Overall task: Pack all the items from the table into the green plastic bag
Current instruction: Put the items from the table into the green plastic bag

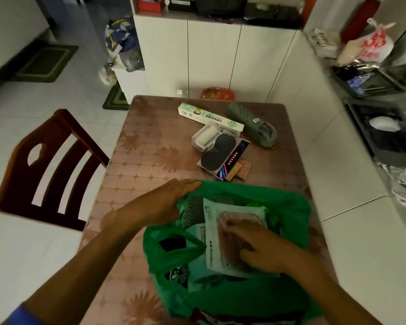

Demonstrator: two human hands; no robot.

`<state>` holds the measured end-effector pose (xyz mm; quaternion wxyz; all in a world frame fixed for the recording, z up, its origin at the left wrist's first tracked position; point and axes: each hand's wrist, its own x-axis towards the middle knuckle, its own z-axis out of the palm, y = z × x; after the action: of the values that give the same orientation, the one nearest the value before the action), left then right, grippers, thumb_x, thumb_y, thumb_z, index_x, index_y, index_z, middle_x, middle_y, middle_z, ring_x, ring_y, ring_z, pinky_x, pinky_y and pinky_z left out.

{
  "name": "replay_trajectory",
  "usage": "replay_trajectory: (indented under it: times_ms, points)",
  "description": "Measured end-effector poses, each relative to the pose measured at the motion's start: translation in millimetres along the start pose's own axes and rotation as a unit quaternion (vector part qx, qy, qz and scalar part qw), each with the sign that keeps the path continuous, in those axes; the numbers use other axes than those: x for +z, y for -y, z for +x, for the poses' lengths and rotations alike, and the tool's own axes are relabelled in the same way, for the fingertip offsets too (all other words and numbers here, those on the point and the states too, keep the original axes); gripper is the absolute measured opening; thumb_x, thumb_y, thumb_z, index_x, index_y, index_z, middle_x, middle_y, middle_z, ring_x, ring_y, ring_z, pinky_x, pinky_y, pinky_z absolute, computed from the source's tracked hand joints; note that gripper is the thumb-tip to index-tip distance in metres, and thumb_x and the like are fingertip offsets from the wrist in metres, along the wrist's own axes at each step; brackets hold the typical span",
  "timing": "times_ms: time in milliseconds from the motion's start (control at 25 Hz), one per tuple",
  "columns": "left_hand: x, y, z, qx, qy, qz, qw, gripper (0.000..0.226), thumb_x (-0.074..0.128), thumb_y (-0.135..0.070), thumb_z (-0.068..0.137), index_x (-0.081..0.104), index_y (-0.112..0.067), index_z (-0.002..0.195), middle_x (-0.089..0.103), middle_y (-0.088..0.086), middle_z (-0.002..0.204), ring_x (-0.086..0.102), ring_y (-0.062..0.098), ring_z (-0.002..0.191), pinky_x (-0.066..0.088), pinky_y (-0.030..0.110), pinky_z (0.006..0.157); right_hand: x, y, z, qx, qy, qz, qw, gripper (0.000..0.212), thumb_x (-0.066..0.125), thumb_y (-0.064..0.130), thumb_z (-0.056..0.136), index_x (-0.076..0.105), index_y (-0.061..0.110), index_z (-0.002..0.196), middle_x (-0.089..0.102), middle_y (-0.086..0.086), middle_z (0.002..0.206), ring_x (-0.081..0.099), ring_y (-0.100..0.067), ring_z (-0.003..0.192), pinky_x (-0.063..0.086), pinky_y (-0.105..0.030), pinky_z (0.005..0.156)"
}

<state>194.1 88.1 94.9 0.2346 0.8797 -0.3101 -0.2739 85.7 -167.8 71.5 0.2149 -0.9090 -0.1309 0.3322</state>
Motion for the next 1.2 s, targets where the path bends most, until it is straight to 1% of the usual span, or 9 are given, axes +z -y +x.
replay_trajectory:
  times_ms: [120, 200, 320, 480, 560, 640, 840, 1040, 1200]
  points:
    - [2, -1, -4, 0.005, 0.001, 0.008, 1.000, 0.080, 0.051, 0.010, 0.080, 0.025, -0.029, 0.146, 0.032, -0.003, 0.149, 0.036, 0.019, 0.128, 0.035, 0.038, 0.108, 5, 6, 10, 0.053, 0.071, -0.197, 0.976, 0.053, 0.029, 0.034, 0.100, 0.012, 0.037, 0.150, 0.003, 0.013, 0.161, 0.006, -0.024, 0.147, 0.028, -0.049, 0.111]
    - [3, -2, -9, -0.007, 0.012, -0.010, 1.000, 0.080, 0.048, 0.012, 0.079, 0.029, -0.032, 0.144, 0.034, -0.002, 0.148, 0.035, 0.017, 0.129, 0.036, 0.035, 0.108, -6, 8, 1, 0.051, 0.099, -0.209, 0.972, 0.050, 0.035, 0.033, 0.098, 0.026, 0.035, 0.147, 0.020, 0.007, 0.158, 0.025, -0.027, 0.141, 0.035, -0.044, 0.106]
    - [-3, -3, -5, 0.000, 0.005, -0.095, 0.995, 0.068, 0.052, 0.008, 0.080, 0.047, -0.031, 0.135, 0.046, -0.006, 0.141, 0.048, 0.007, 0.121, 0.048, 0.028, 0.097, -48, 6, 16, 0.021, -0.029, 0.014, 0.999, 0.028, 0.049, 0.026, 0.094, 0.059, 0.032, 0.119, 0.061, 0.005, 0.124, 0.059, -0.010, 0.105, 0.050, -0.033, 0.092]
    - [-9, -4, 8, -0.003, -0.034, -0.095, 0.995, 0.049, 0.060, 0.001, 0.081, 0.062, -0.028, 0.120, 0.058, -0.010, 0.129, 0.056, 0.000, 0.107, 0.050, 0.020, 0.090, -122, -11, 108, 0.095, -0.296, 0.283, 0.907, 0.011, 0.056, 0.020, 0.090, 0.066, 0.024, 0.091, 0.066, 0.003, 0.097, 0.063, -0.012, 0.085, 0.050, -0.026, 0.066]
    - [-10, -4, 9, 0.003, -0.042, -0.084, 0.996, 0.058, 0.062, 0.003, 0.079, 0.055, -0.030, 0.127, 0.051, -0.021, 0.127, 0.047, -0.013, 0.110, 0.037, 0.001, 0.091, -128, -39, 173, 0.215, -0.270, 0.342, 0.874, 0.009, 0.055, 0.024, 0.090, 0.061, 0.017, 0.091, 0.064, -0.006, 0.093, 0.058, -0.014, 0.073, 0.045, -0.026, 0.056]
    - [-6, 1, 11, -0.003, -0.051, -0.051, 0.997, 0.069, 0.061, 0.001, 0.079, 0.043, -0.036, 0.134, 0.033, -0.038, 0.124, 0.030, -0.029, 0.111, 0.021, -0.009, 0.090, -111, -77, 231, 0.275, -0.187, 0.328, 0.884, 0.013, 0.056, 0.026, 0.085, 0.056, 0.013, 0.087, 0.065, -0.013, 0.100, 0.058, -0.017, 0.069, 0.049, -0.031, 0.056]
    - [0, 6, 11, -0.024, -0.054, -0.066, 0.996, 0.075, 0.061, -0.001, 0.081, 0.036, -0.044, 0.137, 0.029, -0.041, 0.132, 0.028, -0.018, 0.125, 0.020, 0.001, 0.103, -85, -99, 270, 0.317, -0.244, 0.461, 0.792, 0.024, 0.066, 0.020, 0.080, 0.057, 0.007, 0.098, 0.062, -0.012, 0.087, 0.063, -0.027, 0.069, 0.058, -0.041, 0.069]
    - [1, -3, 7, -0.027, -0.049, -0.040, 0.998, 0.083, 0.061, 0.002, 0.078, 0.027, -0.047, 0.137, 0.019, -0.039, 0.138, 0.022, -0.015, 0.130, 0.016, -0.002, 0.100, -101, -93, 241, 0.212, -0.356, 0.421, 0.807, 0.029, 0.065, 0.016, 0.084, 0.063, 0.015, 0.113, 0.064, -0.006, 0.107, 0.060, -0.018, 0.086, 0.048, -0.023, 0.064]
    - [-3, -9, -6, -0.051, -0.040, 0.067, 0.996, 0.089, 0.058, 0.005, 0.074, 0.022, -0.035, 0.146, 0.017, -0.012, 0.154, 0.029, 0.011, 0.130, 0.037, 0.024, 0.101, -141, -46, 167, 0.064, -0.485, 0.405, 0.773, 0.028, 0.062, -0.001, 0.085, 0.067, 0.013, 0.109, 0.067, -0.003, 0.114, 0.064, -0.008, 0.091, 0.058, -0.022, 0.077]
